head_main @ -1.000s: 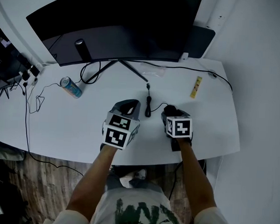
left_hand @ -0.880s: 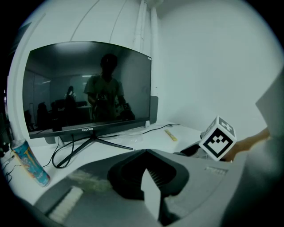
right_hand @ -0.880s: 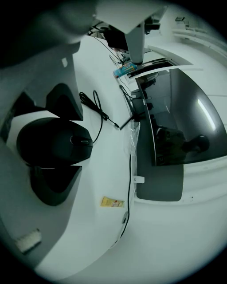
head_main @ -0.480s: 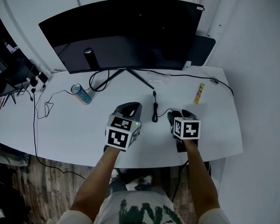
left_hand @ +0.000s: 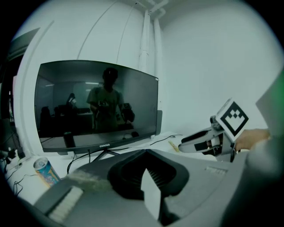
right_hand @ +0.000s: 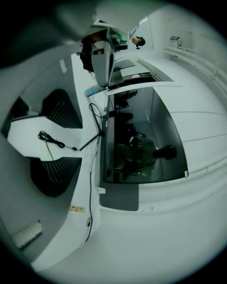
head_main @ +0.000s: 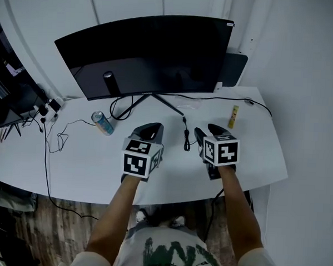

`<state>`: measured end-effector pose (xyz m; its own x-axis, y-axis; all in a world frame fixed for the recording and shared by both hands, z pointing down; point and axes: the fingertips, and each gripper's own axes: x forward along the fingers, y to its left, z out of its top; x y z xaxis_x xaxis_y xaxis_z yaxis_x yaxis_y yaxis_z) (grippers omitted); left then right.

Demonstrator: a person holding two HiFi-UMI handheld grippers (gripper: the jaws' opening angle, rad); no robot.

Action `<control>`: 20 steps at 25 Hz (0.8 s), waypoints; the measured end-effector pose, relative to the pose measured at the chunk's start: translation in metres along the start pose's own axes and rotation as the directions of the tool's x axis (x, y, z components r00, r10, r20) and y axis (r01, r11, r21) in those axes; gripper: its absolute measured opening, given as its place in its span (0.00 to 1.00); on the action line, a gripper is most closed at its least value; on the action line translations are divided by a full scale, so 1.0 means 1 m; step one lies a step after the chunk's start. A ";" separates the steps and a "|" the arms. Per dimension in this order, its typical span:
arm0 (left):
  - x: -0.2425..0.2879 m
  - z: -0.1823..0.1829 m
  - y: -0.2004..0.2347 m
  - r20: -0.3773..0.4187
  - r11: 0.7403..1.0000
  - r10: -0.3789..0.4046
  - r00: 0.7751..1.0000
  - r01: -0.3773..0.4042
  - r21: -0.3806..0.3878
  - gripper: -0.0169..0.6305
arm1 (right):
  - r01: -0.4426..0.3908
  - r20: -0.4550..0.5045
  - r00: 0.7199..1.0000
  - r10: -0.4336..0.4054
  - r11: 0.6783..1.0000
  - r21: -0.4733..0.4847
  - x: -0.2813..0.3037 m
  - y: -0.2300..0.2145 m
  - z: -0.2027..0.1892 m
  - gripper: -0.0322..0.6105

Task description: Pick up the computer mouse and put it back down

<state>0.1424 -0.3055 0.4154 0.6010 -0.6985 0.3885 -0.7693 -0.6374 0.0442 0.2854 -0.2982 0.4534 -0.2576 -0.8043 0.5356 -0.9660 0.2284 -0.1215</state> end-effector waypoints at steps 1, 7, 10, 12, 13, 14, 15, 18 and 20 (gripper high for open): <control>-0.003 0.004 0.003 0.005 1.000 0.000 1.000 0.000 0.004 0.03 | -0.001 0.019 1.000 0.001 1.000 -0.005 -0.004 0.005 0.009 0.36; -0.022 0.026 0.022 0.052 1.000 0.000 0.999 0.000 0.008 0.03 | 0.011 0.111 0.994 -0.008 1.000 -0.027 -0.026 0.033 0.049 0.31; -0.033 0.035 0.033 0.071 1.000 -0.004 0.997 0.003 0.007 0.03 | 0.018 0.146 0.989 -0.012 0.999 -0.033 -0.034 0.047 0.064 0.27; -0.040 0.040 0.040 0.085 1.000 -0.003 0.996 0.002 0.007 0.03 | 0.022 0.167 0.986 -0.016 0.999 -0.036 -0.039 0.056 0.071 0.25; -0.043 0.043 0.044 0.092 1.000 -0.002 0.996 0.001 0.007 0.03 | 0.024 0.178 0.984 -0.016 0.999 -0.038 -0.041 0.061 0.075 0.24; -0.045 0.045 0.047 0.099 1.000 -0.001 0.995 0.000 0.008 0.03 | 0.024 0.189 0.982 -0.016 0.999 -0.041 -0.042 0.065 0.078 0.22; -0.048 0.047 0.050 0.104 1.000 -0.001 0.995 0.000 0.008 0.03 | 0.024 0.199 0.980 -0.014 0.999 -0.043 -0.044 0.069 0.082 0.21; -0.053 0.051 0.057 0.112 1.000 -0.005 0.994 0.004 0.012 0.03 | 0.026 0.227 0.974 -0.014 0.998 -0.050 -0.048 0.080 0.090 0.15; -0.056 0.053 0.061 0.118 1.000 -0.005 0.993 0.003 0.013 0.03 | 0.027 0.239 0.971 -0.013 0.998 -0.053 -0.049 0.086 0.093 0.11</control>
<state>0.0736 -0.3223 0.3479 0.6262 -0.7289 0.2766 -0.7644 -0.6439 0.0336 0.2130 -0.2899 0.3385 -0.2433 -0.9150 0.3219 -0.9698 0.2358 -0.0627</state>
